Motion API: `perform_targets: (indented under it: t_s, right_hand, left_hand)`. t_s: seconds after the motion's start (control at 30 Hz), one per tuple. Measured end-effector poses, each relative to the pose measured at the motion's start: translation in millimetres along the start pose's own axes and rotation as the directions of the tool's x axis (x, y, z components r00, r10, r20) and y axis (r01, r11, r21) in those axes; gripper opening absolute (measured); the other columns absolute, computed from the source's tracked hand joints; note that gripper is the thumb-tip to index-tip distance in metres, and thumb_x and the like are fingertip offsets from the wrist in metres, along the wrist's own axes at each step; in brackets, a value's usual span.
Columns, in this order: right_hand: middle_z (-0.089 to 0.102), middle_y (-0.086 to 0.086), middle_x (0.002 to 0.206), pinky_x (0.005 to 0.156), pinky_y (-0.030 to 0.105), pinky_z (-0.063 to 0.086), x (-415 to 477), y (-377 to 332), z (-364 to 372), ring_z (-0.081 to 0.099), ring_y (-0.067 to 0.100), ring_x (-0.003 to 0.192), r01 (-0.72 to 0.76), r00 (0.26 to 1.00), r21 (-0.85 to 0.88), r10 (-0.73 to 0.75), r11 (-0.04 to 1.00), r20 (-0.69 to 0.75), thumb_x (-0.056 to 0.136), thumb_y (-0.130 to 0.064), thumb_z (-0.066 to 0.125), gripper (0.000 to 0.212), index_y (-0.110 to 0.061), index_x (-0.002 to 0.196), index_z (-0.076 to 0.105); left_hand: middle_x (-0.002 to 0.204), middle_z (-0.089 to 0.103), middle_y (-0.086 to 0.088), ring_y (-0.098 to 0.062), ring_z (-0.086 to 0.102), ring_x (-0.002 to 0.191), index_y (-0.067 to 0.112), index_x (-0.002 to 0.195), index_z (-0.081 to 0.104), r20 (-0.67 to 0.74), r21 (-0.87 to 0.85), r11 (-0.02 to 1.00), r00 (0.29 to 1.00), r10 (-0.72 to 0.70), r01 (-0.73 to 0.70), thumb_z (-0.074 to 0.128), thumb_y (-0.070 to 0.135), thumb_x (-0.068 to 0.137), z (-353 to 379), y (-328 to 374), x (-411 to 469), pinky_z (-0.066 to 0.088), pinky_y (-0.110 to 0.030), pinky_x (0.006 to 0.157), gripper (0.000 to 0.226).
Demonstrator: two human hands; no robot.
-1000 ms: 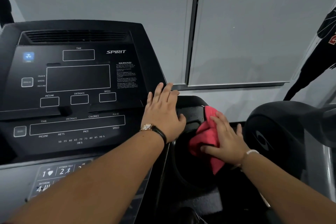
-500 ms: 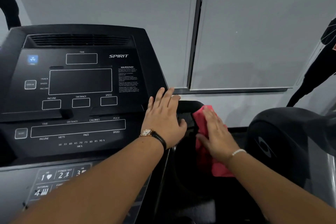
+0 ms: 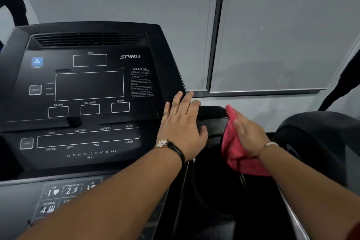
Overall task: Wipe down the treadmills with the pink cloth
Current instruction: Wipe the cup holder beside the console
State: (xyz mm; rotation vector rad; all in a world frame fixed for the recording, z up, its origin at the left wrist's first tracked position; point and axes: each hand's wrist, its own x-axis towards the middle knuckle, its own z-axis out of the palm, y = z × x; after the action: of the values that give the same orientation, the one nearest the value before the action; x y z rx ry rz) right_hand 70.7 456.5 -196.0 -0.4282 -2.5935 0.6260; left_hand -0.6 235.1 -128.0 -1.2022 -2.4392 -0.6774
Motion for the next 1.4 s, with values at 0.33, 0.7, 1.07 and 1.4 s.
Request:
perform_targets:
  t_s: [0.33, 0.7, 1.07, 1.4]
  right_hand:
    - [0.046, -0.005, 0.140, 0.097, 0.023, 0.034, -15.7, -31.8, 6.5, 0.046, 0.017, 0.126, 0.077, 0.987, -0.115, -0.092, 0.990, -0.134, 0.093, -0.040, 0.035, 0.052, -0.029, 0.143, 0.031]
    - [0.044, -0.015, 0.136, 0.105, 0.025, 0.030, 15.3, -31.1, 7.4, 0.040, 0.005, 0.124, -0.010, 0.996, 0.026, 0.012, 1.000, -0.089, 0.098, -0.029, 0.040, 0.041, -0.034, 0.139, 0.040]
    - [0.055, 0.017, 0.129, 0.100, 0.034, 0.035, 39.9, -19.0, 1.7, 0.049, 0.032, 0.119, -0.297, 0.955, 0.039, 0.297, 0.954, 0.011, 0.099, -0.026, 0.031, 0.040, -0.010, 0.131, 0.050]
    - [0.047, 0.000, 0.141, 0.106, 0.033, 0.035, 17.2, -12.4, -1.9, 0.045, 0.021, 0.128, 0.236, 0.971, -0.095, -0.239, 0.967, -0.016, 0.095, -0.029, 0.034, 0.047, -0.036, 0.141, 0.034]
  left_hand:
    - [0.156, 0.009, 0.008, -0.014, -0.009, 0.144, 0.024, 0.138, 0.029, 0.009, 0.008, 1.000, 1.000, 0.002, -0.002, 0.049, 0.040, 0.086, 0.8, 0.5, 0.4, -0.011, -0.035, 0.114, 0.058]
    - [0.156, 0.010, 0.007, -0.015, -0.008, 0.144, 0.024, 0.137, 0.031, -0.007, 0.019, 1.000, 1.000, -0.003, 0.003, 0.046, 0.033, 0.089, 1.3, -0.2, 1.0, -0.011, -0.035, 0.113, 0.051]
    - [0.155, 0.012, 0.008, -0.013, -0.006, 0.144, 0.024, 0.136, 0.034, -0.016, -0.012, 1.000, 1.000, -0.014, 0.014, 0.042, 0.025, 0.092, 0.4, 0.9, 0.4, -0.013, -0.032, 0.112, 0.044]
    - [0.156, 0.013, 0.008, -0.012, -0.005, 0.144, 0.023, 0.136, 0.034, -0.018, -0.035, 0.999, 1.000, -0.016, 0.016, 0.040, 0.030, 0.094, 0.1, 0.5, 0.4, -0.010, -0.033, 0.114, 0.044]
